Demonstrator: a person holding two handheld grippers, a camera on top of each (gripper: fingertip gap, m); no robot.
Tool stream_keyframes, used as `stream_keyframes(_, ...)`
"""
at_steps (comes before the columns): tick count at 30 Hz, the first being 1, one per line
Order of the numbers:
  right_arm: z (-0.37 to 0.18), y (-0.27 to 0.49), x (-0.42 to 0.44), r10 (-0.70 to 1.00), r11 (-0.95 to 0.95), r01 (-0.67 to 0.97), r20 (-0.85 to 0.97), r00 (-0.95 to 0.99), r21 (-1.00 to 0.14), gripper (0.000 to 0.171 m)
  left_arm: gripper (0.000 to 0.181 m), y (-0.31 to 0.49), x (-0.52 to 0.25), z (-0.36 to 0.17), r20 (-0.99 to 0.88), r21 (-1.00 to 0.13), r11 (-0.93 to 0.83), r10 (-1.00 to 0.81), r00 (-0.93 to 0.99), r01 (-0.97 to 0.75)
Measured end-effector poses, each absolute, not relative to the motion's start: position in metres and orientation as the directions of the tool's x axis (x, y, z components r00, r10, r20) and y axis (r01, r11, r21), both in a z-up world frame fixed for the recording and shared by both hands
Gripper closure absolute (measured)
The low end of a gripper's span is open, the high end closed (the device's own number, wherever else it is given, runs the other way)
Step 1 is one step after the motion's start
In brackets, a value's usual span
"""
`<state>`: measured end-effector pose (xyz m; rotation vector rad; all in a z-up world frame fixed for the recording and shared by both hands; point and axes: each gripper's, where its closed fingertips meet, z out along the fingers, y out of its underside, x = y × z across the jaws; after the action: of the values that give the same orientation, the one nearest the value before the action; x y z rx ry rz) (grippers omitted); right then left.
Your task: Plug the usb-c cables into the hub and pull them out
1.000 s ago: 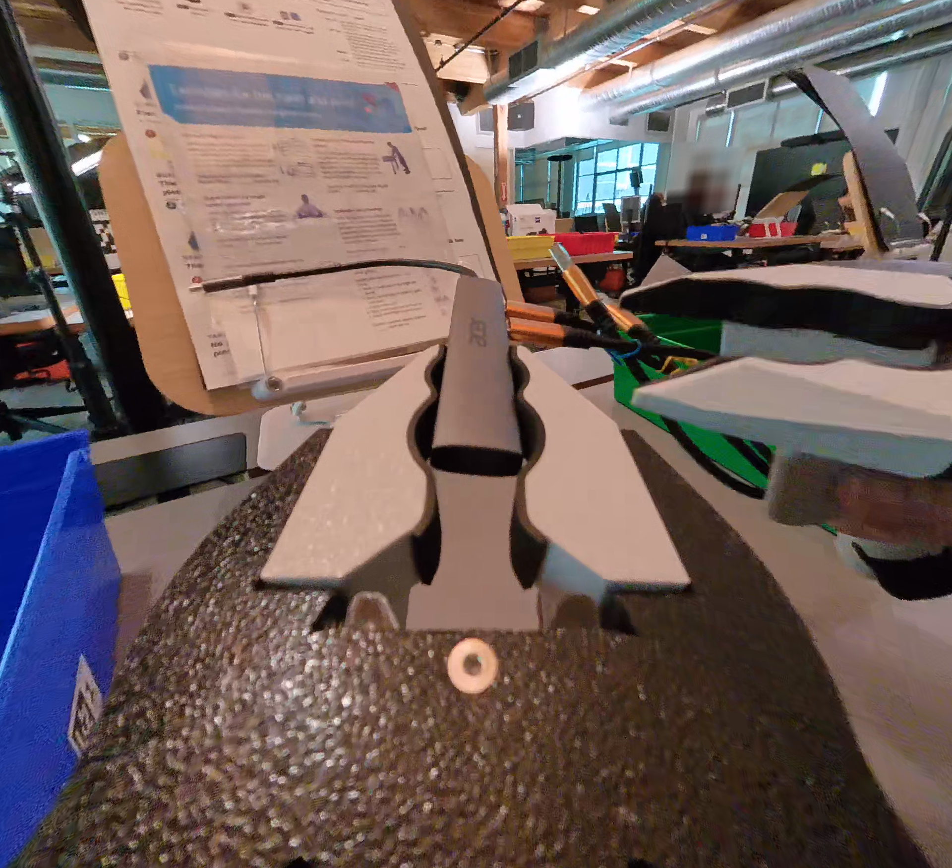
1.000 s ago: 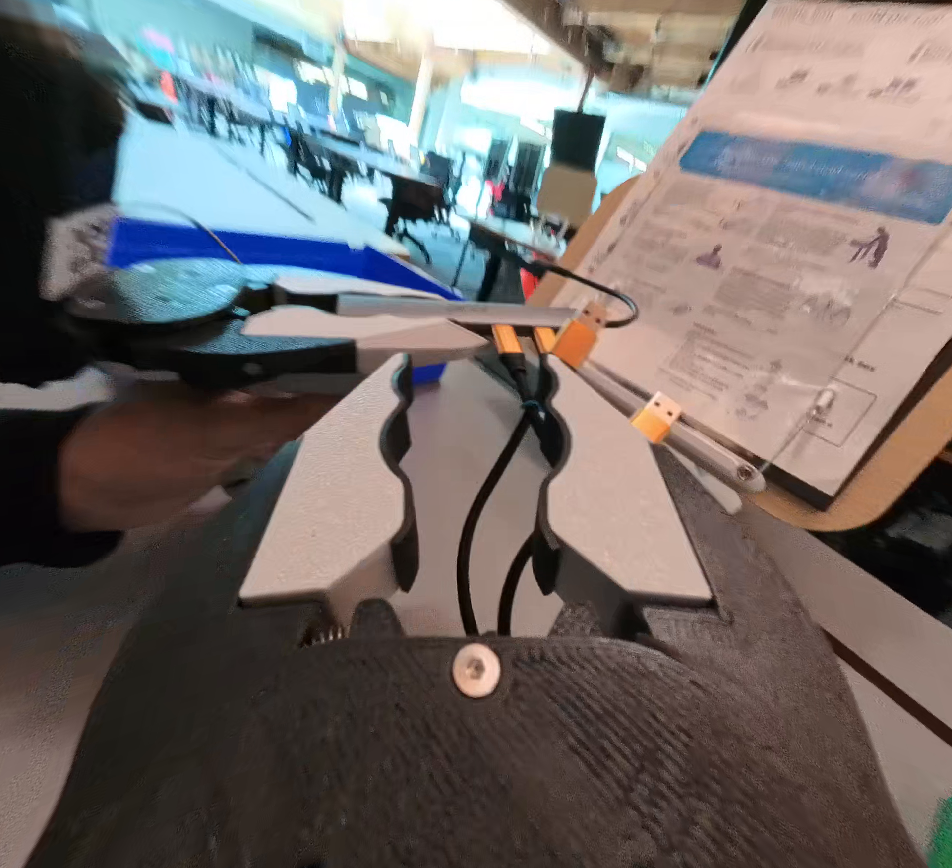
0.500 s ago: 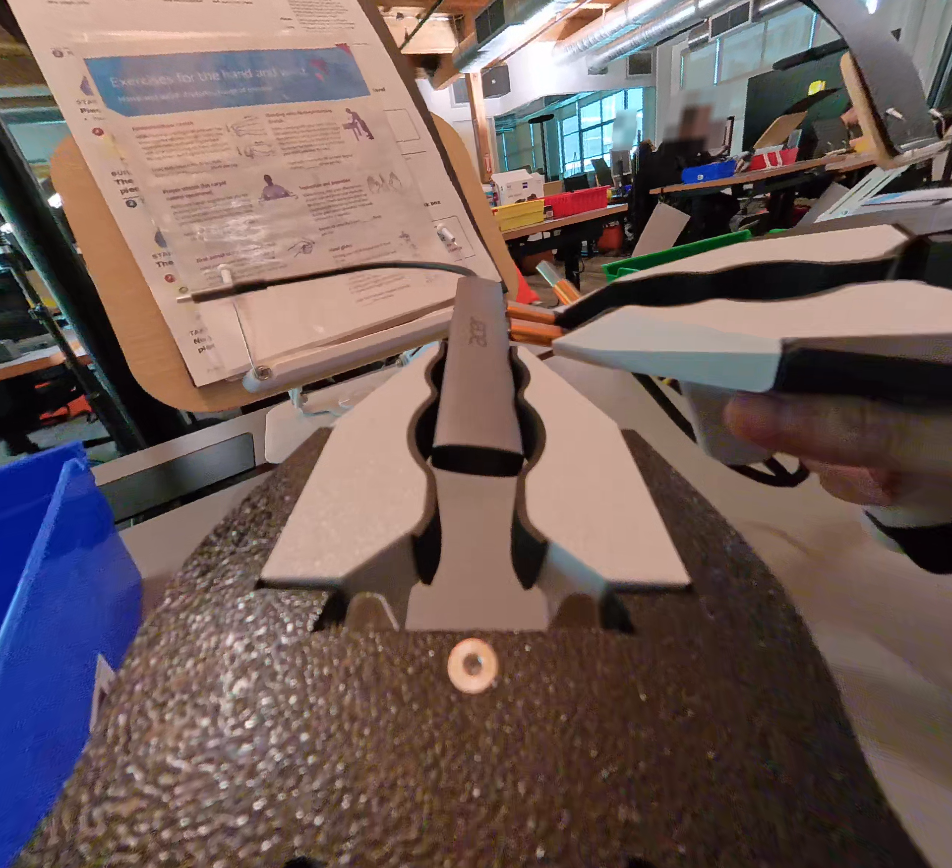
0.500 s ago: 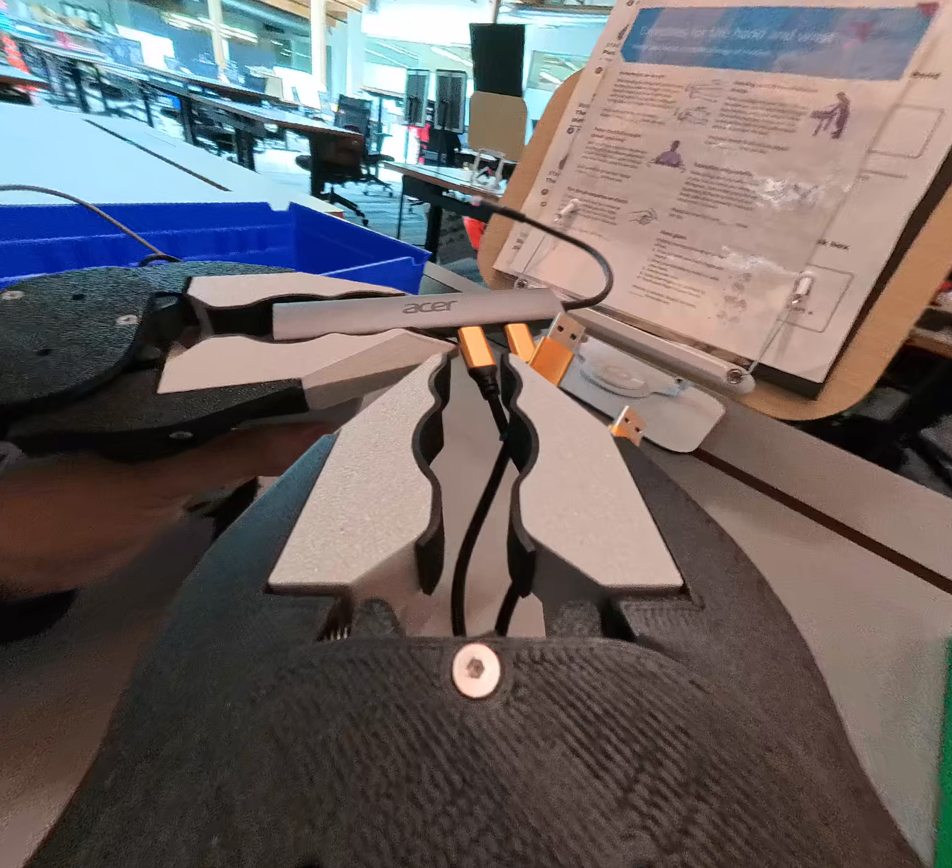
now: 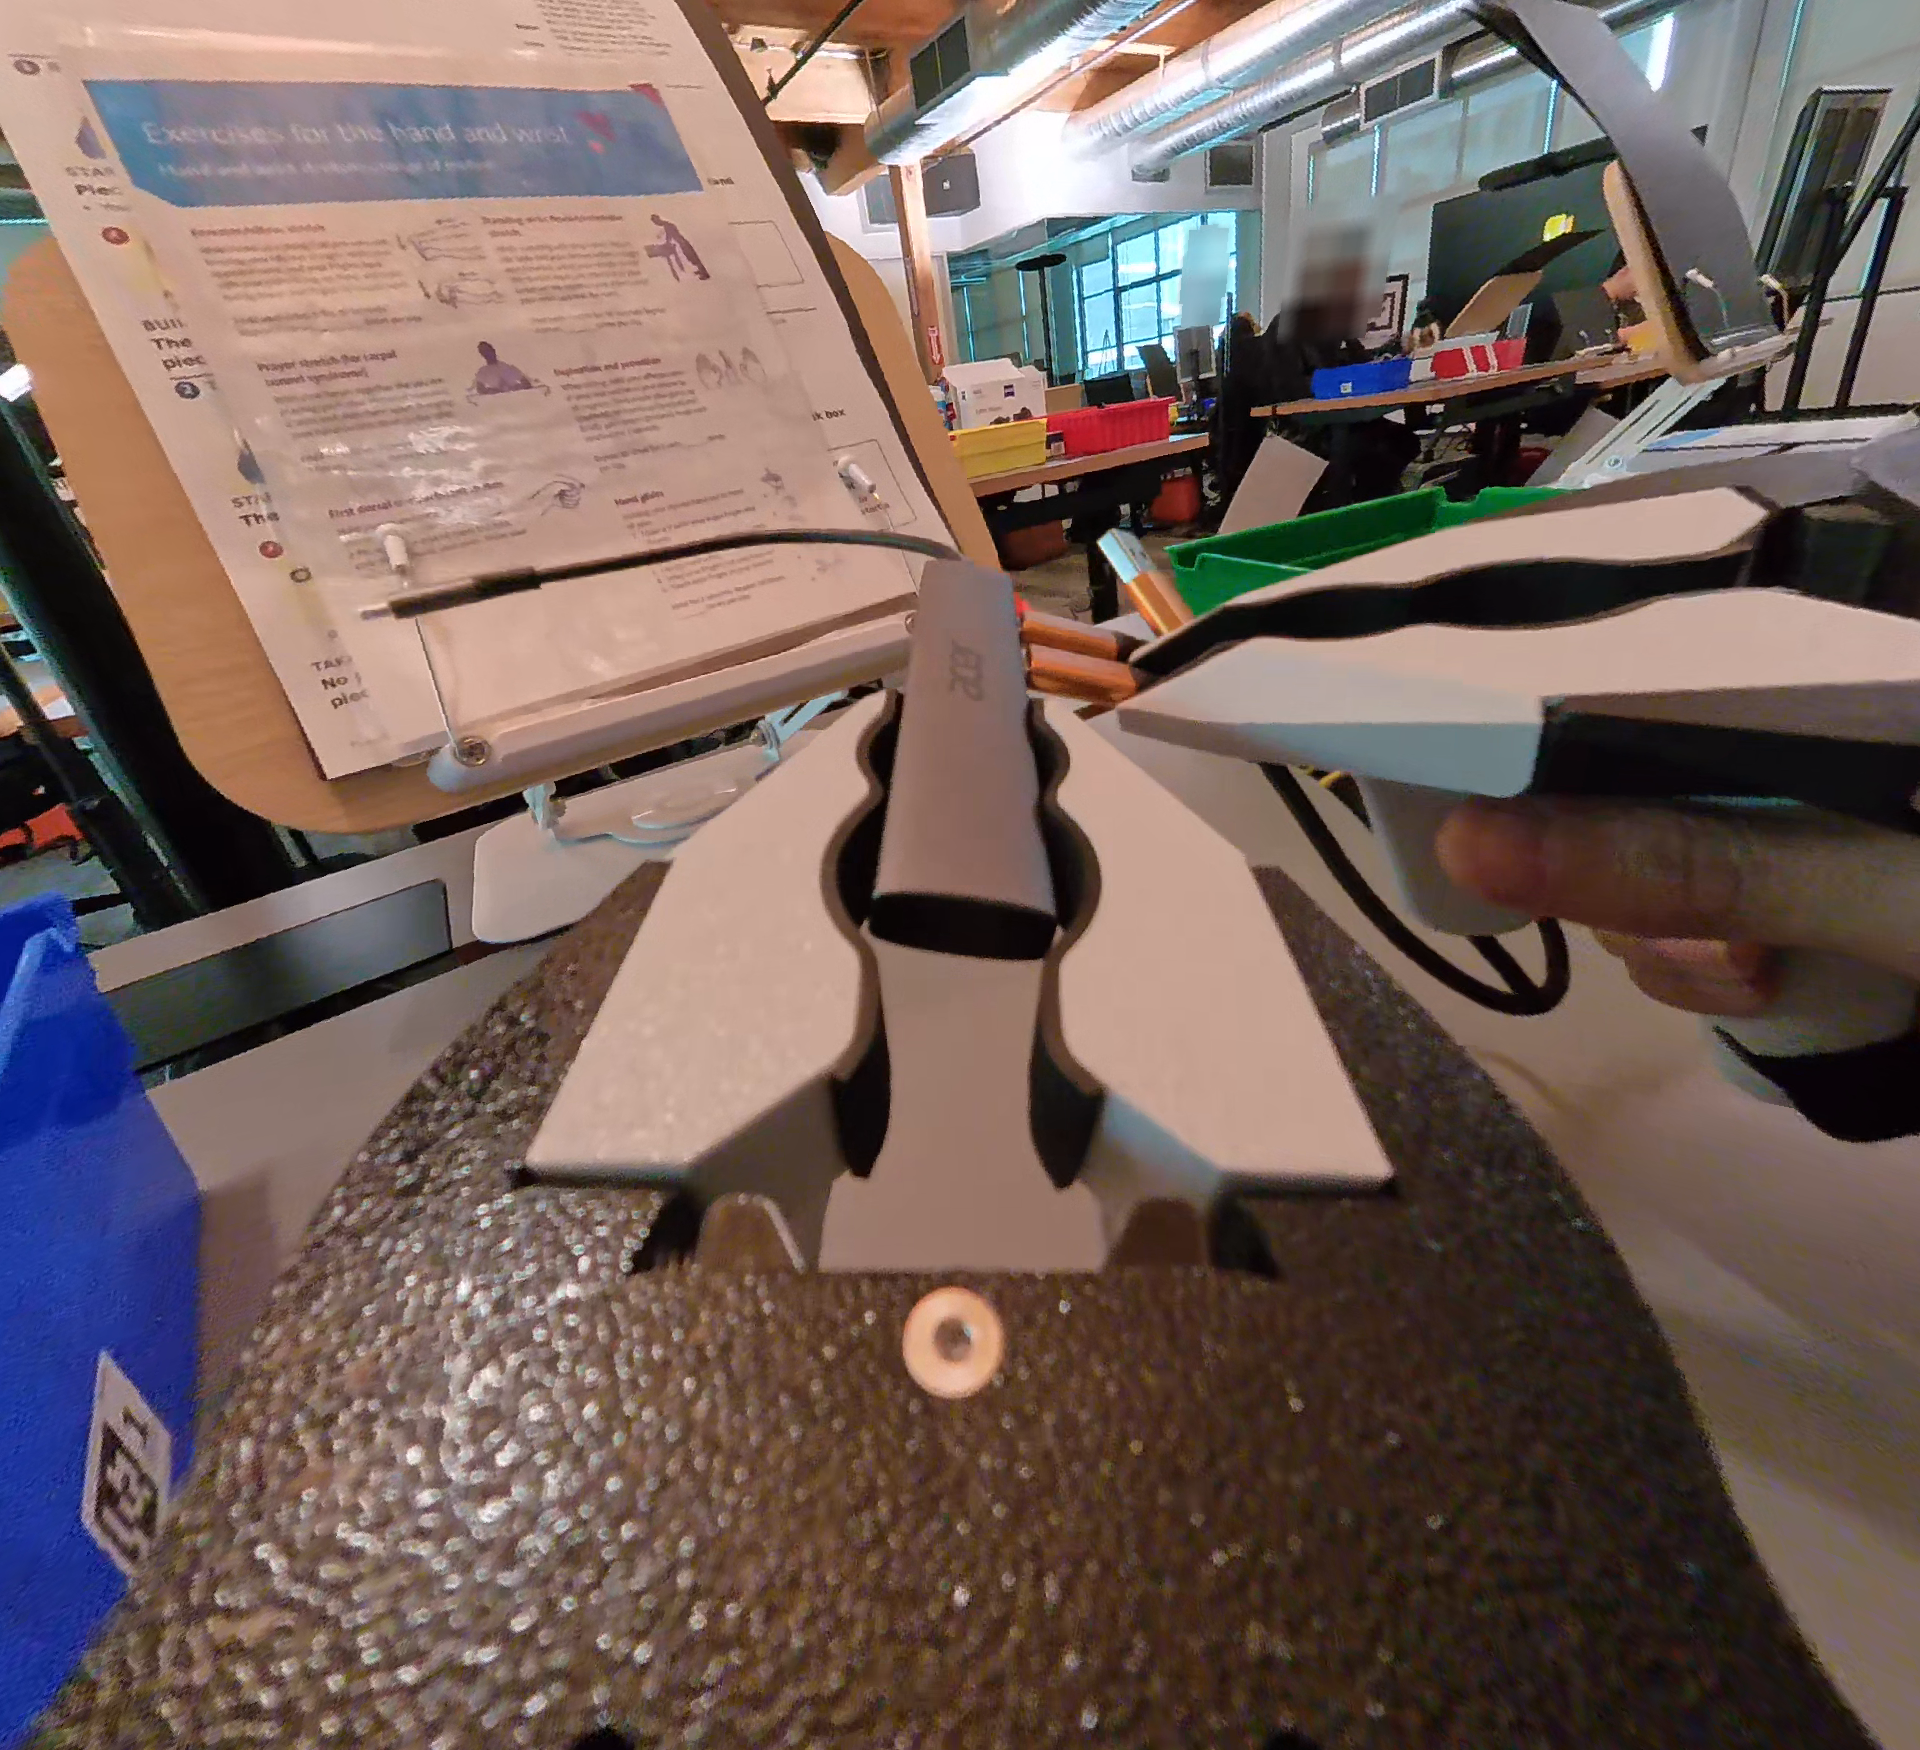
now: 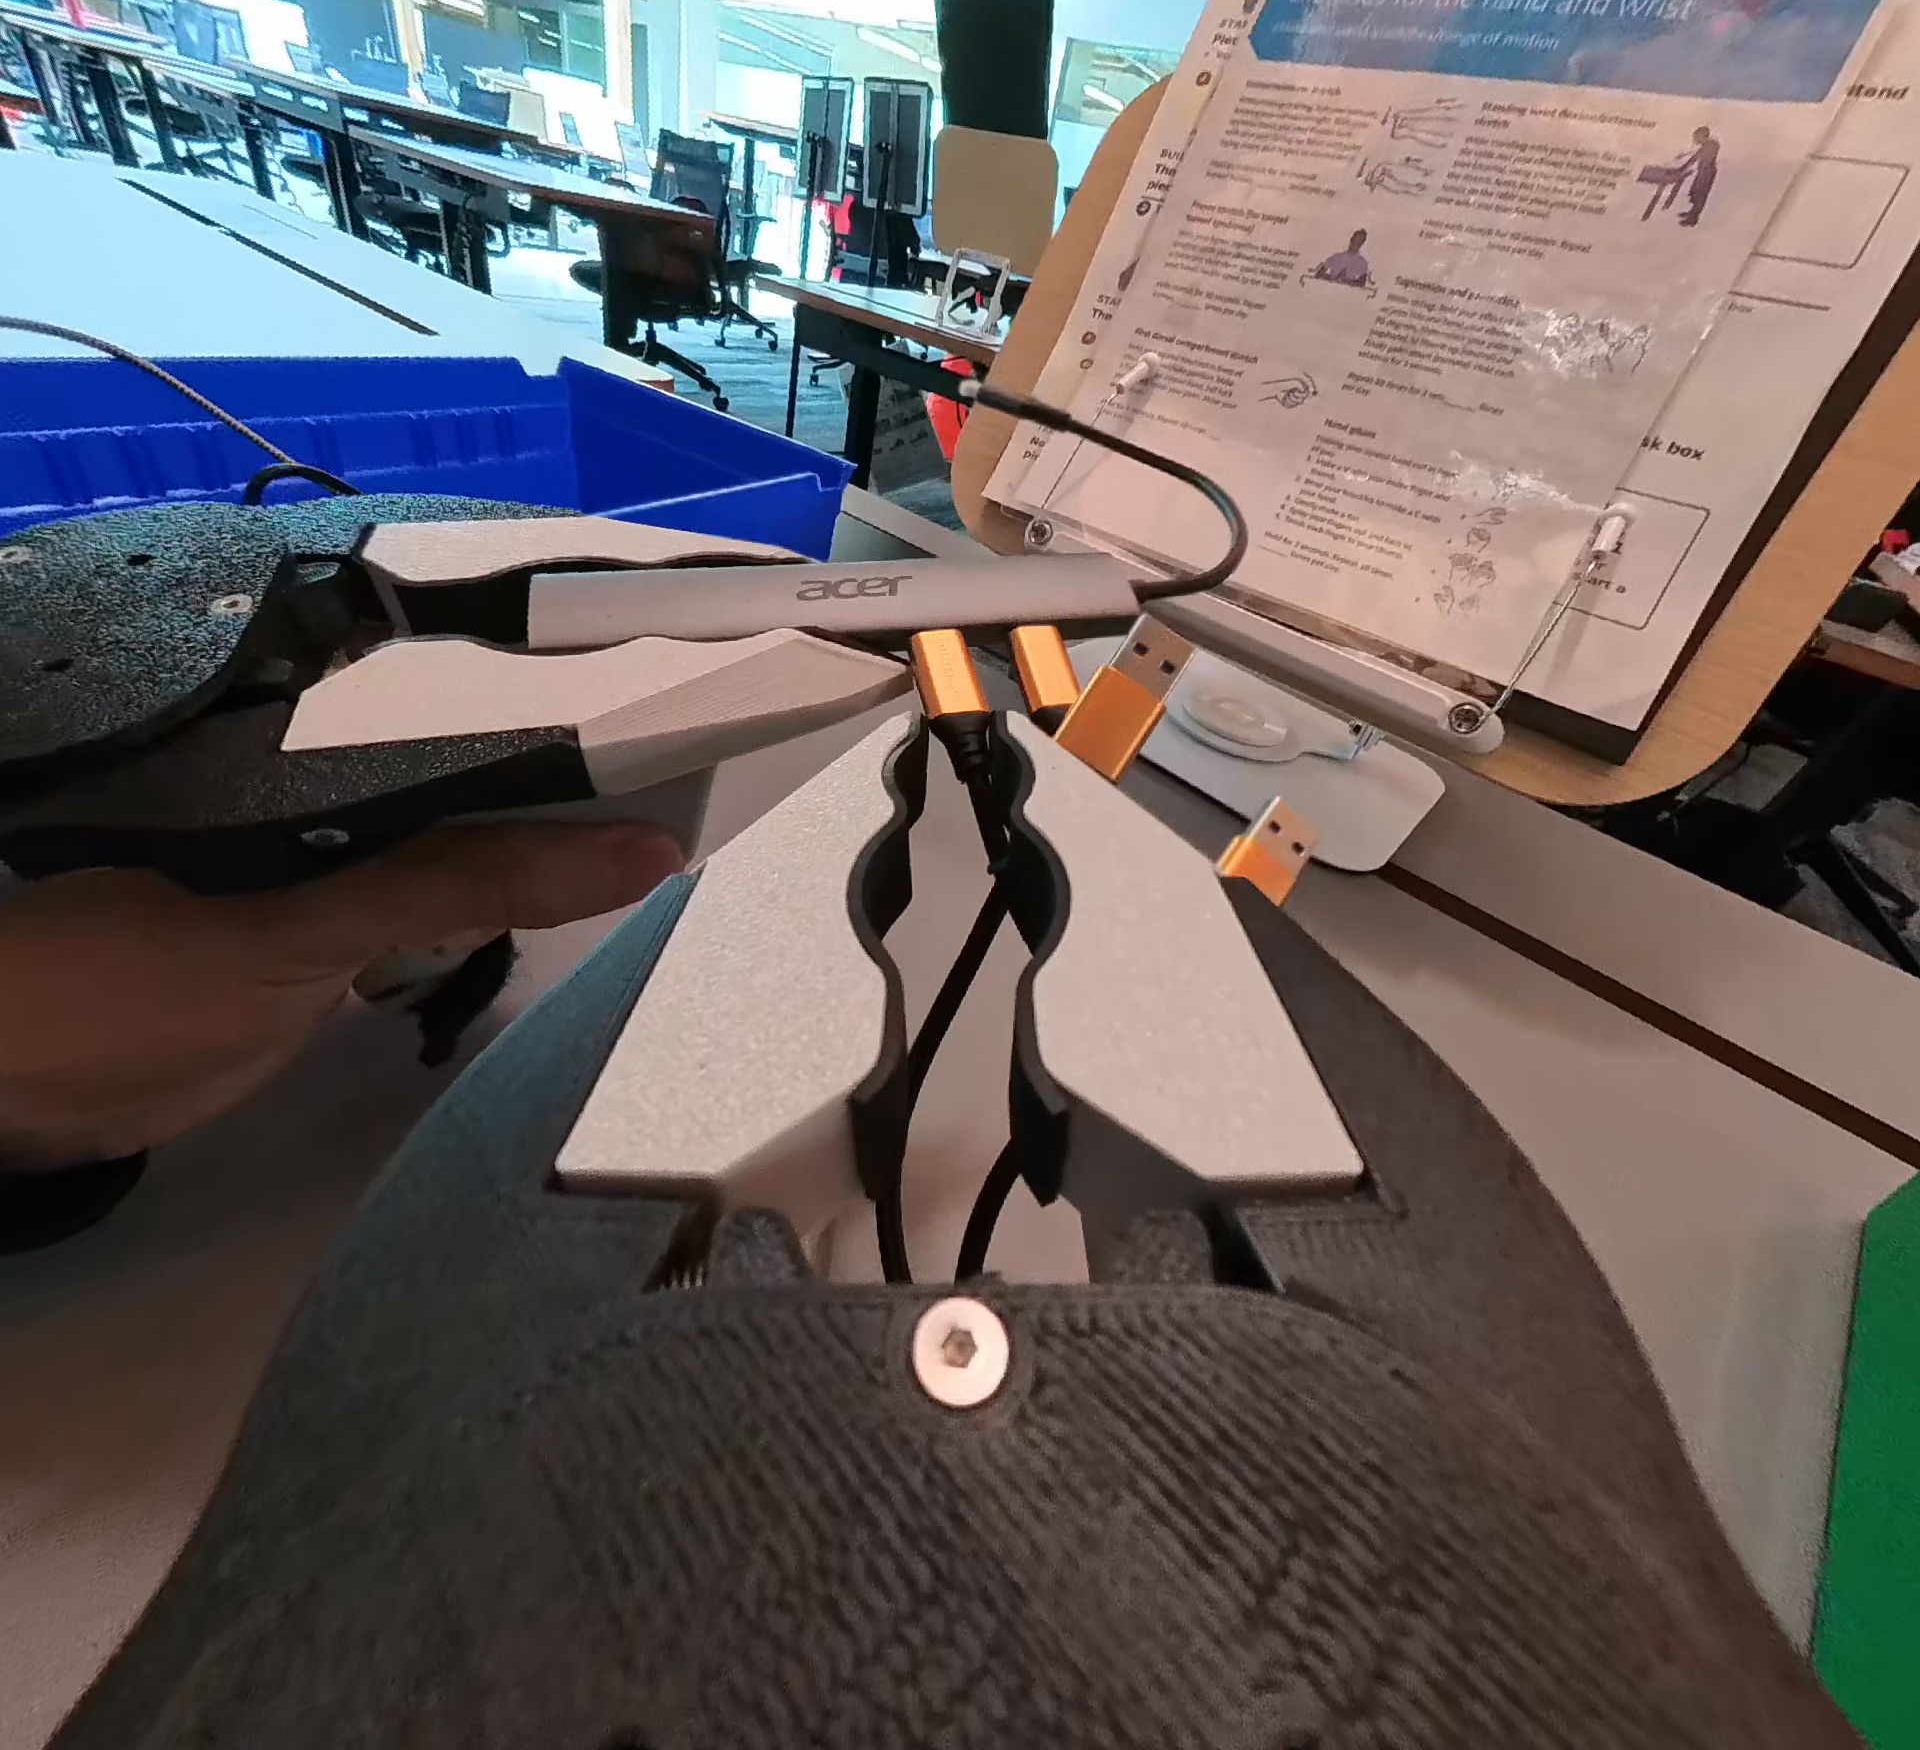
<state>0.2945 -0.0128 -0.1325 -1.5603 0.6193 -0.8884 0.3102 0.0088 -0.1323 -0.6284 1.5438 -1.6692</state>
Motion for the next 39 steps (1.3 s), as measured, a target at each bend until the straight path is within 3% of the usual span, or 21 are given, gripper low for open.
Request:
stream_keyframes(5,-0.128,-0.012,0.291,-0.798,-0.219,0.159,0.271,0.538,-0.963,0.161,0.160,0.009,0.308,-0.130,-0.124,-0.980,0.001,-0.789,-0.602,0.200)
stream_keyframes(15,-0.124,-0.012,0.287,-0.766,-0.128,0.063,0.139,0.628,-0.990,0.165,0.159,0.011,0.308,-0.125,-0.105,-0.987,0.006,-0.783,-0.613,0.162)
stream_keyframes(28,-0.115,-0.028,0.270,-0.709,-0.178,0.066,0.175,0.683,-0.982,0.165,0.159,-0.003,0.292,-0.109,-0.283,-0.950,0.141,-0.768,-0.574,0.279)
stream_keyframes(30,-0.122,-0.033,0.267,-0.695,-0.239,0.052,0.208,0.688,-0.970,0.165,0.159,0.002,0.296,-0.107,-0.244,-0.960,0.120,-0.804,-0.542,0.254)
stream_keyframes(32,-0.135,-0.057,0.269,-0.726,-0.325,0.034,0.272,0.631,-0.945,0.165,0.160,0.058,0.321,-0.096,-0.051,-0.983,-0.027,-0.909,-0.414,0.180)
stream_keyframes(34,-0.126,-0.058,0.260,-0.706,-0.197,0.077,0.195,0.680,-0.977,0.166,0.160,0.078,0.323,-0.083,0.044,-0.973,-0.142,-0.886,-0.462,0.180)
stream_keyframes(36,-0.102,-0.053,0.248,-0.678,-0.106,0.183,0.205,0.705,-0.977,0.165,0.160,0.052,0.307,-0.083,-0.065,-0.970,-0.069,-0.853,-0.518,0.234)
stream_keyframes(39,-0.074,-0.063,0.228,-0.701,-0.160,0.351,0.357,0.618,-0.923,0.165,0.160,0.016,0.296,-0.092,-0.205,-0.958,0.052,-0.810,-0.550,0.281)
